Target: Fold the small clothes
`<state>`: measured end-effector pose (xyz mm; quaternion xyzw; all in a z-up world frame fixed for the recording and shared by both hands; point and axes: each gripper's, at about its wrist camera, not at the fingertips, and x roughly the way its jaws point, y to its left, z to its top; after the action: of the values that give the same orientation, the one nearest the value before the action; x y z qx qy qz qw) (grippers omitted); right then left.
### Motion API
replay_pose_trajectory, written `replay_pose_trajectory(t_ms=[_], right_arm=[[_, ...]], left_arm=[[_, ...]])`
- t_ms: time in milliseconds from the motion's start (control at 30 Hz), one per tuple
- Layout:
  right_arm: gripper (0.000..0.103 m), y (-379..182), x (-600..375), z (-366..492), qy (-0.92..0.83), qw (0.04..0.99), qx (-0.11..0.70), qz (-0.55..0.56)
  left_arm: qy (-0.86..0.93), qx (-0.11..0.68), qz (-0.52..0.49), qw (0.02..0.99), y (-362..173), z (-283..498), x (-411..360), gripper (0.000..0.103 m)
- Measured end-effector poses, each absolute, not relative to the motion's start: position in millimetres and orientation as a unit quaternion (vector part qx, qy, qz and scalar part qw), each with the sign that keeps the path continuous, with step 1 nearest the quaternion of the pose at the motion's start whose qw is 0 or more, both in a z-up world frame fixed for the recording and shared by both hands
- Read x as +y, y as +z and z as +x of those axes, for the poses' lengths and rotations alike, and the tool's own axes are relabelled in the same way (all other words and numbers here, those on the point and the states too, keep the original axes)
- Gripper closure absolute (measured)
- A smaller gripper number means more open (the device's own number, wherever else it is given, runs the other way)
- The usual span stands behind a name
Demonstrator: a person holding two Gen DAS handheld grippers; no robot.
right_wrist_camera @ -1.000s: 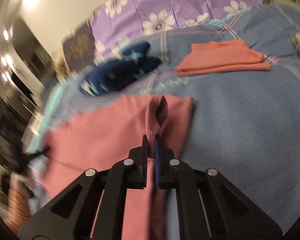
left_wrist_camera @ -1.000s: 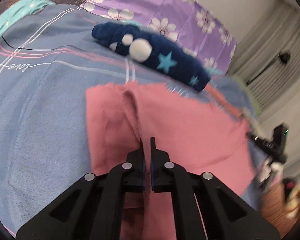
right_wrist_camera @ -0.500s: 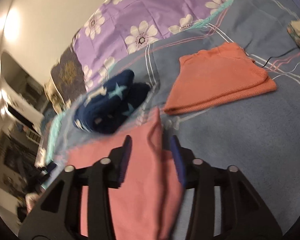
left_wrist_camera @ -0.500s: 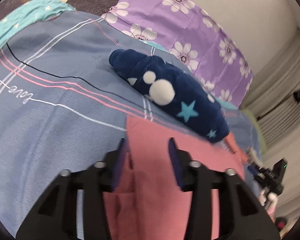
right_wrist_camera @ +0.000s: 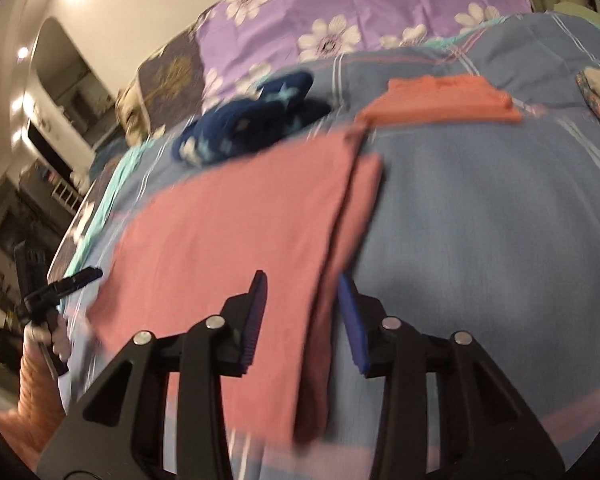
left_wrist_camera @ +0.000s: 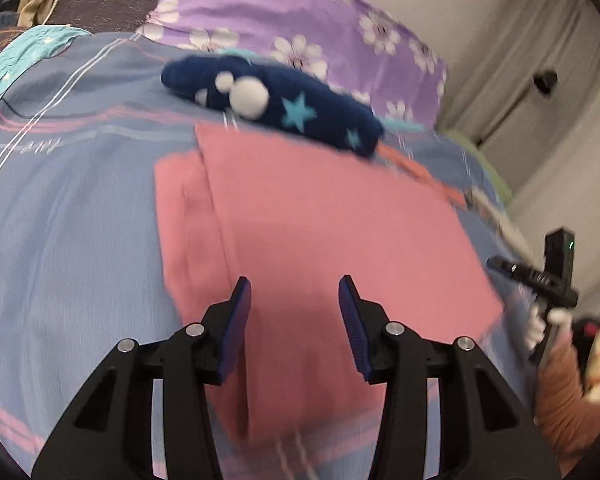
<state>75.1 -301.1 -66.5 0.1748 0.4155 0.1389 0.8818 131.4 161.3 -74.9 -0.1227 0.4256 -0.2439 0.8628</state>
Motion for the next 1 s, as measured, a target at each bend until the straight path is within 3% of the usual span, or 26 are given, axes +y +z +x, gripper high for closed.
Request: replay_pose_trajectory(t_ms=[267, 300, 333, 367, 400, 600, 800, 900, 1000], right_arm=[[0.064, -85, -295, 38, 0.140, 0.868, 0.430, 0.204], [0.066, -86, -291, 39, 0.142, 0.869, 0.430, 0.201], [0.083, -87, -286, 40, 0.142, 0.871, 0.429, 0.194], [0.092, -87, -283, 40, 0.139, 0.872, 0.429, 0.189], [0.098, -84, -281, 39, 0.134, 0.876, 0.425, 0.185], [0.100, -38, -290, 12, 0.154, 0.901, 0.355, 0.197], [0.100, -91, -282, 10, 0.109, 0.878, 0.441, 0.146], [0.099, -94, -283, 4, 0.105, 0.880, 0.438, 0.155], [0.092, -77, -282, -2, 0.099, 0.893, 0.416, 0.141]], left_arm=[[-0.220, 0.442, -0.115, 0.862, -95, 106, 173, 0.057], [-0.218, 0.445, -0.115, 0.861, -97, 107, 173, 0.061], [-0.219, 0.447, -0.118, 0.859, -98, 107, 173, 0.080], [-0.223, 0.449, -0.120, 0.857, -98, 106, 173, 0.095], [-0.228, 0.451, -0.124, 0.854, -97, 106, 172, 0.101], [-0.239, 0.407, -0.132, 0.872, -57, 76, 182, 0.101], [-0.209, 0.461, -0.085, 0.858, -98, 65, 180, 0.101], [-0.205, 0.452, -0.106, 0.862, -103, 63, 189, 0.099], [-0.189, 0.430, -0.079, 0.879, -85, 56, 185, 0.094]])
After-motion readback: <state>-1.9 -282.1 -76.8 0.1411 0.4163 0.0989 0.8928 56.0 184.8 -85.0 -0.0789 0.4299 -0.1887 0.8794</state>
